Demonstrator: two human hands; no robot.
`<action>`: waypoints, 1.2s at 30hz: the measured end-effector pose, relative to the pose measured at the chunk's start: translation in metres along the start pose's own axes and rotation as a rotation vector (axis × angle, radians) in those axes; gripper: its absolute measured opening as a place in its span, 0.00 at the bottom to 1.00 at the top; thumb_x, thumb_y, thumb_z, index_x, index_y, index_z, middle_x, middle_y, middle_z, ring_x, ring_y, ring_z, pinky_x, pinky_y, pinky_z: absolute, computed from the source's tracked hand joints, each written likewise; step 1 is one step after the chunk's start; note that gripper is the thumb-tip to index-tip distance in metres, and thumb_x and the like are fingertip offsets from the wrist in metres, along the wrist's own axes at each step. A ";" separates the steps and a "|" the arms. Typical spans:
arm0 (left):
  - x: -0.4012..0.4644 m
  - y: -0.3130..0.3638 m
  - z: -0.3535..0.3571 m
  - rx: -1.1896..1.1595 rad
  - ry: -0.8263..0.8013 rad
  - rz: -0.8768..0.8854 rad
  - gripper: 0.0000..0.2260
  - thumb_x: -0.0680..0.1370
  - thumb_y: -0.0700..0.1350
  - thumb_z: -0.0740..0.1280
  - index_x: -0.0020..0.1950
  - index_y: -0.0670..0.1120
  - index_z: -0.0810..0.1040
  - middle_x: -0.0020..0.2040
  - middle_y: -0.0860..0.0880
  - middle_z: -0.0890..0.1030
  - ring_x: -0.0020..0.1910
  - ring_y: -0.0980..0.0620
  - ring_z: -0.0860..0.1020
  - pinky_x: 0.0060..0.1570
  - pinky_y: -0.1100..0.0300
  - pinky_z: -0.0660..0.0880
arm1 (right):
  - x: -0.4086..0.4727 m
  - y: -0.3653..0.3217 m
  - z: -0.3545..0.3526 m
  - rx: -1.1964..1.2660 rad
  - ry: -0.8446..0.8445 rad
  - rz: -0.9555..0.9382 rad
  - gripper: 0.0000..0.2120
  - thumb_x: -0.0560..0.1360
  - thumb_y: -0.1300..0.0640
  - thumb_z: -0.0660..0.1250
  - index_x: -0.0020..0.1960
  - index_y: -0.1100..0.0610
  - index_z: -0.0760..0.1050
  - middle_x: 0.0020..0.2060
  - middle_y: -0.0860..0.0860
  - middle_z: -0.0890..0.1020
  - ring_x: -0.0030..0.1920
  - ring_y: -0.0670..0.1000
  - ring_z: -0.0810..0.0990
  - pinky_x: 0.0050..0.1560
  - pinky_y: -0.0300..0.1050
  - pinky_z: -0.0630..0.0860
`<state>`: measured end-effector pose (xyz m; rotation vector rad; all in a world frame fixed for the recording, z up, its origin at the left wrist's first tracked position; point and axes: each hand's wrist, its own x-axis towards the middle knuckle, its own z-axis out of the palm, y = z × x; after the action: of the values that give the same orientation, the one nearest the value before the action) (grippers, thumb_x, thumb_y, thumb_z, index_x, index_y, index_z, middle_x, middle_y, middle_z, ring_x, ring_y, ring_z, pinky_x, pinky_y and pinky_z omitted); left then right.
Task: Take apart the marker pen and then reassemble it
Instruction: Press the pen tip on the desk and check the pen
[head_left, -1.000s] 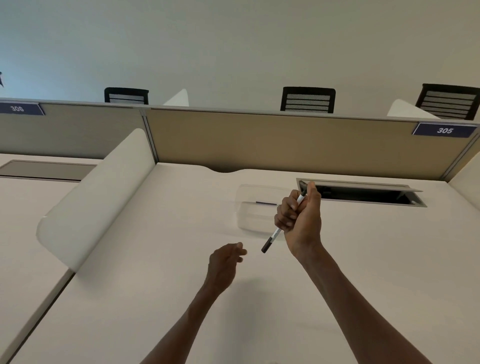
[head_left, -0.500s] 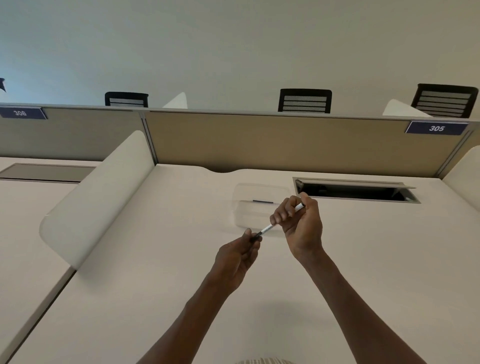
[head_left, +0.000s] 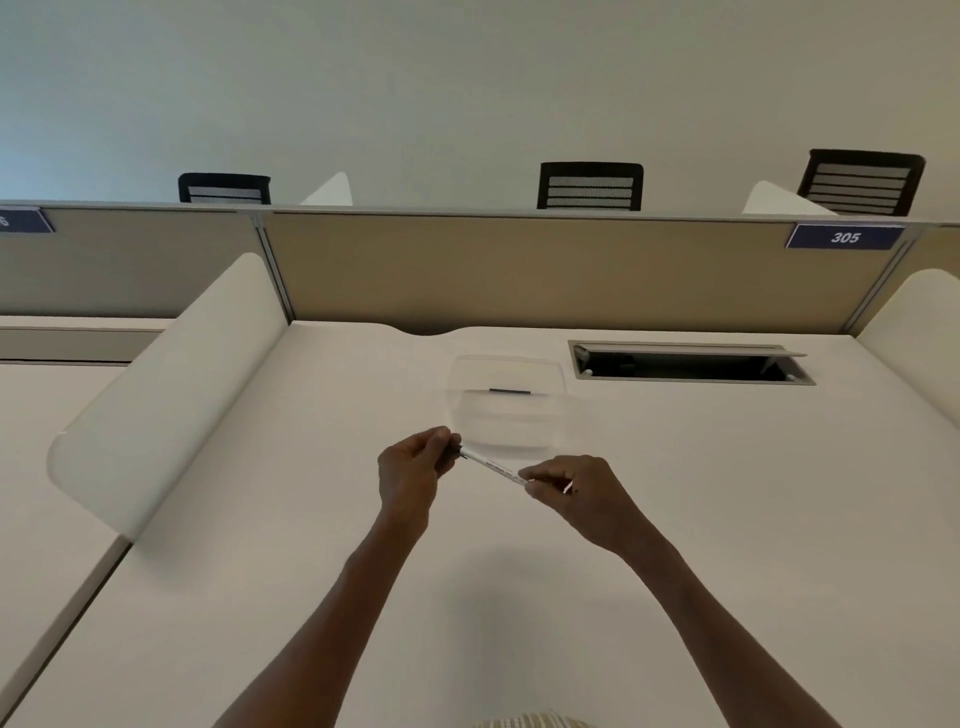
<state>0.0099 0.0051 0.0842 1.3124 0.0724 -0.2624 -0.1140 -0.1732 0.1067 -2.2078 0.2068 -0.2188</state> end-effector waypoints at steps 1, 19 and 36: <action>0.001 0.001 0.001 0.061 -0.026 0.045 0.04 0.78 0.40 0.69 0.46 0.43 0.84 0.41 0.44 0.86 0.40 0.53 0.83 0.45 0.61 0.80 | -0.001 -0.001 0.001 -0.047 -0.030 0.029 0.06 0.74 0.57 0.71 0.49 0.54 0.85 0.37 0.43 0.84 0.37 0.45 0.79 0.41 0.36 0.74; 0.020 -0.047 -0.007 0.857 -0.156 0.316 0.20 0.83 0.49 0.60 0.72 0.41 0.70 0.69 0.42 0.75 0.70 0.45 0.71 0.67 0.57 0.66 | 0.015 0.028 0.050 -0.274 -0.024 0.405 0.12 0.69 0.58 0.71 0.28 0.57 0.74 0.24 0.48 0.75 0.32 0.51 0.76 0.34 0.39 0.68; 0.013 -0.120 -0.053 1.418 -0.428 0.330 0.33 0.81 0.61 0.44 0.79 0.40 0.45 0.77 0.49 0.38 0.78 0.50 0.39 0.76 0.53 0.40 | 0.023 0.050 0.085 -0.397 -0.059 0.464 0.06 0.70 0.63 0.65 0.39 0.57 0.68 0.44 0.59 0.82 0.45 0.62 0.81 0.37 0.43 0.68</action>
<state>-0.0005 0.0266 -0.0450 2.5870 -0.8292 -0.3089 -0.0758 -0.1423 0.0180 -2.4738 0.7733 0.1579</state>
